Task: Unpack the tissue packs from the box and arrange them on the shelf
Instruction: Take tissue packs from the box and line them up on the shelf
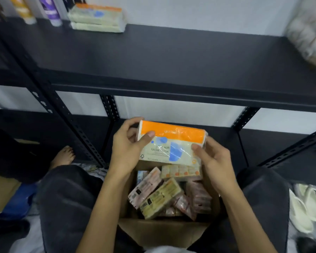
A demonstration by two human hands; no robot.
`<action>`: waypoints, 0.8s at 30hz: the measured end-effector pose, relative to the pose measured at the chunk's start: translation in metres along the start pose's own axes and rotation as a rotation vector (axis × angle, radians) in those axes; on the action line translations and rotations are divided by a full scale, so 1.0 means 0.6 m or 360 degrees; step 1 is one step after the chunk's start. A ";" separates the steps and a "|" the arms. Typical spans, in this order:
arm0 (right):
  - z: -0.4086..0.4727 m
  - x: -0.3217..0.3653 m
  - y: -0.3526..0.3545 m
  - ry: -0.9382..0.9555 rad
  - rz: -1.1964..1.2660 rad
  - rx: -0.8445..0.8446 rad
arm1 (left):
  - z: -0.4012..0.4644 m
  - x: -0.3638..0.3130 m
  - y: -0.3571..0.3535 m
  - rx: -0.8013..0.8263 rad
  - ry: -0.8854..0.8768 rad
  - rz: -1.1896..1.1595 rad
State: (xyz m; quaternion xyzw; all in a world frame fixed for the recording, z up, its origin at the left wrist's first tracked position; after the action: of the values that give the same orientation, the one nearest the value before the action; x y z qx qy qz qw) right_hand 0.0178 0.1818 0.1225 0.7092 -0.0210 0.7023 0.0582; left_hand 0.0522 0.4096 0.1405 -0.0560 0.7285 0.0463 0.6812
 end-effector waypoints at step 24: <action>0.256 0.220 0.032 0.0309 -0.0819 -0.0563 | 0.243 -0.204 -0.132 -0.0238 -0.0556 0.1359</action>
State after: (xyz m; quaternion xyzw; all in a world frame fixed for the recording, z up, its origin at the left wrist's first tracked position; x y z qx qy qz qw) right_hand 0.1702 0.1526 0.2540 0.5998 0.0429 0.7145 0.3576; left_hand 0.2156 0.3542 0.2535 0.2085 0.5555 0.3836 0.7077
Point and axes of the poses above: each hand's wrist, its own z-axis towards the middle knuckle, its own y-axis out of the back of the hand, x = y × z, the point moved 1 cm from there along z, towards the middle knuckle, and after that the axes turned 2 degrees about y, right-handed, at the moved point
